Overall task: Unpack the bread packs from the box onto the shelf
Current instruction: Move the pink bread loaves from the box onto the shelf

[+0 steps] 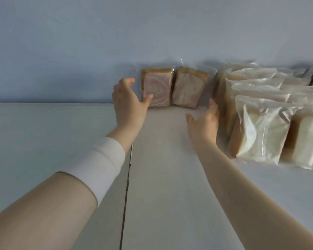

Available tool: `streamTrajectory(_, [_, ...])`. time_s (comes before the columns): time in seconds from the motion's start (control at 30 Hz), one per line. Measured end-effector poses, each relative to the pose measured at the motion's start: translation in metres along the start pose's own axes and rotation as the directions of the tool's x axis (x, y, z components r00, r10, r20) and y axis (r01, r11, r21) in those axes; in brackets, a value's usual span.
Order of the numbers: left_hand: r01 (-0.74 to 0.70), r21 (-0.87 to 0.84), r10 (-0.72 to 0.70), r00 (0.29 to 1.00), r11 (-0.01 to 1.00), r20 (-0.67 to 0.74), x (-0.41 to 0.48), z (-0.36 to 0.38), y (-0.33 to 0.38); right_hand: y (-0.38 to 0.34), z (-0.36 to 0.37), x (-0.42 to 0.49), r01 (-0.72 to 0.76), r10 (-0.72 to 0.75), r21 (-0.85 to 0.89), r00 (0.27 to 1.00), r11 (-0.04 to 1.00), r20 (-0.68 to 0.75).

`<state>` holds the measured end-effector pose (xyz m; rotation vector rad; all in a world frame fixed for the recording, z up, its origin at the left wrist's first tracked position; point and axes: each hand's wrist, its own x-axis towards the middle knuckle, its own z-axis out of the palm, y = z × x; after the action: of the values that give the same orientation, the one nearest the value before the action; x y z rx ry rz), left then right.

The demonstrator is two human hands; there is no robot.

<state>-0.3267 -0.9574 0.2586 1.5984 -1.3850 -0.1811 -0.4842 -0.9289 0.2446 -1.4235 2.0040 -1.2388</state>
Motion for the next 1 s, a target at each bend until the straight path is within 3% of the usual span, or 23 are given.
streamTrajectory(0.1, [-0.347,0.26,0.258,0.911,0.901,0.321,-0.044,-0.039,0.018,-0.002,-0.034,-0.056,0.155,-0.141,-0.26,0.987,0.953,0.071])
streamTrajectory(0.17, [-0.497,0.334,0.261,0.792,0.801,0.552,-0.078,-0.065,0.038,0.002,-0.062,-0.095,0.24,-0.21,-0.365,0.97,0.9,0.12])
streamTrajectory(0.27, [-0.649,0.376,0.24,0.658,0.661,0.714,-0.135,-0.098,0.067,0.013,-0.111,-0.151,0.264,-0.217,-0.481,0.964,0.836,0.151])
streamTrajectory(0.5, [-0.786,0.18,0.358,0.456,0.592,0.815,-0.257,-0.109,0.164,0.074,-0.266,-0.245,0.054,-0.041,-0.66,0.999,0.749,0.035])
streamTrajectory(0.7, [-0.9,-0.056,0.515,0.195,0.431,0.835,-0.419,-0.042,0.298,0.175,-0.433,-0.325,-0.216,0.139,-0.728,0.976,0.65,-0.165])
streamTrajectory(0.83, [-0.911,-0.213,0.509,-0.004,0.353,0.861,-0.576,0.008,0.37,0.281,-0.53,-0.406,-0.419,0.328,-0.697,0.905,0.582,-0.269])
streamTrajectory(1.0, [-0.896,-0.356,0.405,-0.232,0.264,0.884,-0.728,0.067,0.408,0.398,-0.619,-0.487,-0.679,0.596,-0.589,0.71,0.438,-0.374])
